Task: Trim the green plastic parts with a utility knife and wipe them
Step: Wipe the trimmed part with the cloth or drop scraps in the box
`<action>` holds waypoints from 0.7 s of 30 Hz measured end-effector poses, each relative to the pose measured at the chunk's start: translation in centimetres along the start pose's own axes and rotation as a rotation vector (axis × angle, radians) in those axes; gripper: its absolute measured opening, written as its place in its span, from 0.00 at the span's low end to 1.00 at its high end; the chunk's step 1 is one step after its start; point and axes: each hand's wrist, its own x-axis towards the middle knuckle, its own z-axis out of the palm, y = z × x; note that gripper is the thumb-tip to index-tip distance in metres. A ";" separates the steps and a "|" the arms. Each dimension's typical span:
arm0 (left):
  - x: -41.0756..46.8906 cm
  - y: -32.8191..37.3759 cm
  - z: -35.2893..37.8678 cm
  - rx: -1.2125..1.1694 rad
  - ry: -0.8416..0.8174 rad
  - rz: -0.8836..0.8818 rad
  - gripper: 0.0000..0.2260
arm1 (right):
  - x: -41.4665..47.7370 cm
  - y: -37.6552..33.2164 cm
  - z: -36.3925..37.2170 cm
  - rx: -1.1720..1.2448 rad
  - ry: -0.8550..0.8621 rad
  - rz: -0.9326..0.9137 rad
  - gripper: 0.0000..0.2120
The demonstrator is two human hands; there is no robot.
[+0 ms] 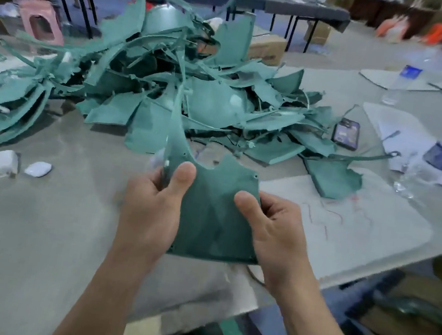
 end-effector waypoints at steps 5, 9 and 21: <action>-5.4 -1.0 8.8 0.018 -0.358 -0.035 0.04 | -6.0 1.2 -9.7 -0.006 0.263 0.052 0.15; -10.3 -4.5 15.9 -0.009 -0.669 -0.207 0.18 | -12.1 3.8 -16.9 0.095 0.561 0.178 0.11; -27.8 -21.2 25.3 0.596 -1.292 -0.284 0.23 | -31.0 15.1 -25.8 0.407 1.380 0.709 0.09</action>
